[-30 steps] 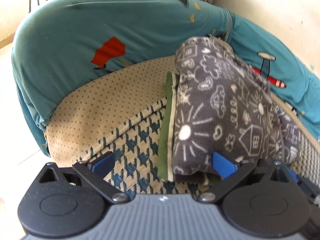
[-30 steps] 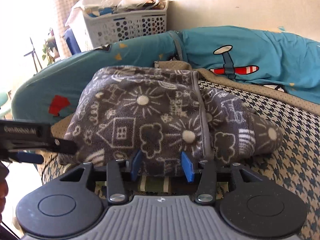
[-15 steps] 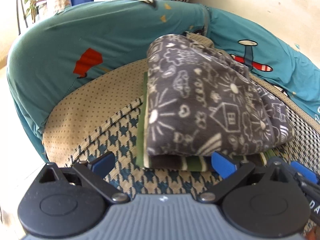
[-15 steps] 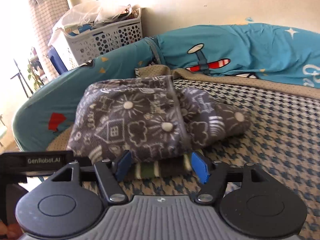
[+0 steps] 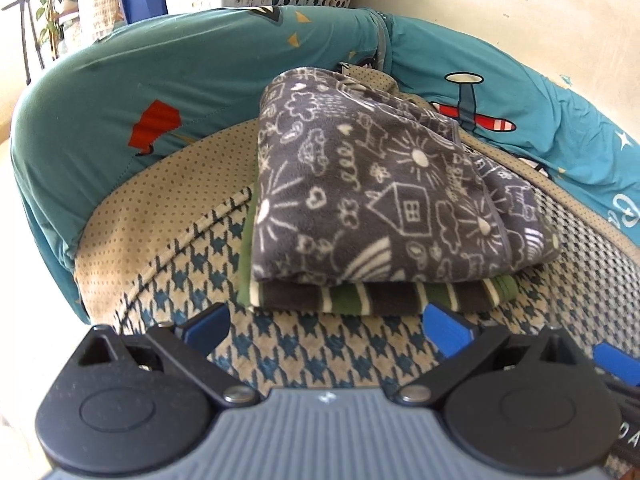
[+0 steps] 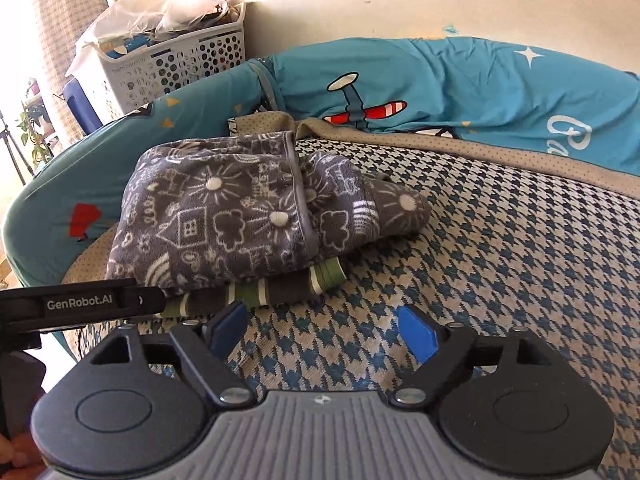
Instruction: Fold clothes
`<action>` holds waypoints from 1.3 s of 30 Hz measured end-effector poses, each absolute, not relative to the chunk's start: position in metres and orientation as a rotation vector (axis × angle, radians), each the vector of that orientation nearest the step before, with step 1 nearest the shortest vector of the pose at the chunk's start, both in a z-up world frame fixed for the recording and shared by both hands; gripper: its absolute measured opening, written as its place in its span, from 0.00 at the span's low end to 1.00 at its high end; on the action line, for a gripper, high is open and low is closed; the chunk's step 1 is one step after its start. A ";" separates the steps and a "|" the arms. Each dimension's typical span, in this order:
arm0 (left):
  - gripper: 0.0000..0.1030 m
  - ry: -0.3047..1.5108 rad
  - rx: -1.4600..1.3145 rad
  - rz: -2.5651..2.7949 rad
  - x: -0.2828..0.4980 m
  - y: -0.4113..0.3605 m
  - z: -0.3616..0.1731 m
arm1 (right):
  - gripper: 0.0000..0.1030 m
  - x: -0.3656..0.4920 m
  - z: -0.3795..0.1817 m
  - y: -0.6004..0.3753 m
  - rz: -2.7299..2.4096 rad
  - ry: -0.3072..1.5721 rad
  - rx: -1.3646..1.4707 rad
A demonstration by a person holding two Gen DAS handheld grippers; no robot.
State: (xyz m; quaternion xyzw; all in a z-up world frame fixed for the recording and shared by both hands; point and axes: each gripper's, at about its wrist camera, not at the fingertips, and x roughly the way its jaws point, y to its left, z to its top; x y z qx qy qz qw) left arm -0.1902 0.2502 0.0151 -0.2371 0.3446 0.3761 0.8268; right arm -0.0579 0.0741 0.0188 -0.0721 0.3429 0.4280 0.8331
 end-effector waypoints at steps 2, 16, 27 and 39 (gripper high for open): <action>1.00 0.728 -0.517 0.794 -0.191 0.249 0.016 | 0.87 -0.059 0.020 0.071 0.903 0.730 -0.158; 1.00 0.765 -0.391 0.770 -0.170 0.225 0.024 | 0.93 -0.058 0.032 0.060 0.863 0.762 -0.180; 1.00 0.782 -0.327 0.762 -0.155 0.207 0.019 | 0.94 -0.060 0.037 0.052 0.846 0.746 -0.214; 1.00 0.774 -0.341 0.764 -0.156 0.207 0.019 | 0.94 -0.060 0.032 0.052 0.838 0.751 -0.238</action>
